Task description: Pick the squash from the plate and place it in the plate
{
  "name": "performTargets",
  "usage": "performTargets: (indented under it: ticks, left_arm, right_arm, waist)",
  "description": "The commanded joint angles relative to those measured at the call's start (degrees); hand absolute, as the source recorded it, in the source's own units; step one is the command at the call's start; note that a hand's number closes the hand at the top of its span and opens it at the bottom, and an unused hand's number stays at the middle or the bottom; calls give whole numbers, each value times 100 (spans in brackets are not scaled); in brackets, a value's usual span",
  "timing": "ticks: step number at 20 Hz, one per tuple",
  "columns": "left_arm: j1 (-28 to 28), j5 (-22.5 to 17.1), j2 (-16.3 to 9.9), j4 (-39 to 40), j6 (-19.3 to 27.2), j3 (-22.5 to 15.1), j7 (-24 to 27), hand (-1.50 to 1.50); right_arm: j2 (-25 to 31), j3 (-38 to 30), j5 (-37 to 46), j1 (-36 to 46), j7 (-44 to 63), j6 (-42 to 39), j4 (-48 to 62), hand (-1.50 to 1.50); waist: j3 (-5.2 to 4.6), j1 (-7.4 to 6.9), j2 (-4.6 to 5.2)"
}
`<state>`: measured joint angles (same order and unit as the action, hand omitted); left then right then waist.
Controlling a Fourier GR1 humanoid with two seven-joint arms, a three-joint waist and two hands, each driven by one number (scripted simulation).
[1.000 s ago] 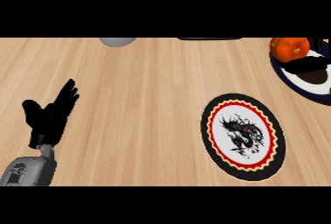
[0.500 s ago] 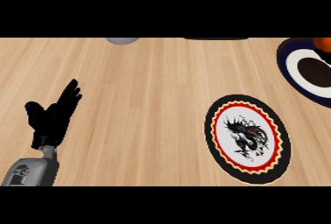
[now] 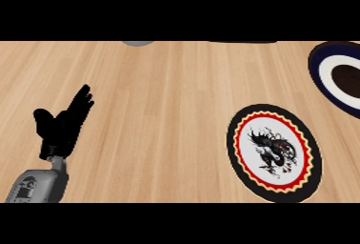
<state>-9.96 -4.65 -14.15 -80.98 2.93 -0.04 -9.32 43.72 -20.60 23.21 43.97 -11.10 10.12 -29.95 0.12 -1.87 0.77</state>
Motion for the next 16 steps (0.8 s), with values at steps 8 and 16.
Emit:
performTargets:
  ticks: [8, 16]
  left_arm:
    - [-34, 68, 77, -42, -47, -81, 16, 0]
    - [-263, -39, -40, 52, -141, 118, -50, 0]
  right_arm:
    - [363, -123, -13, -3, -841, -1286, 1733, -150]
    - [555, -581, -401, 172, -2205, -1178, 1541, -150]
  waist:
    - [24, -150, 67]
    - [21, -73, 30]
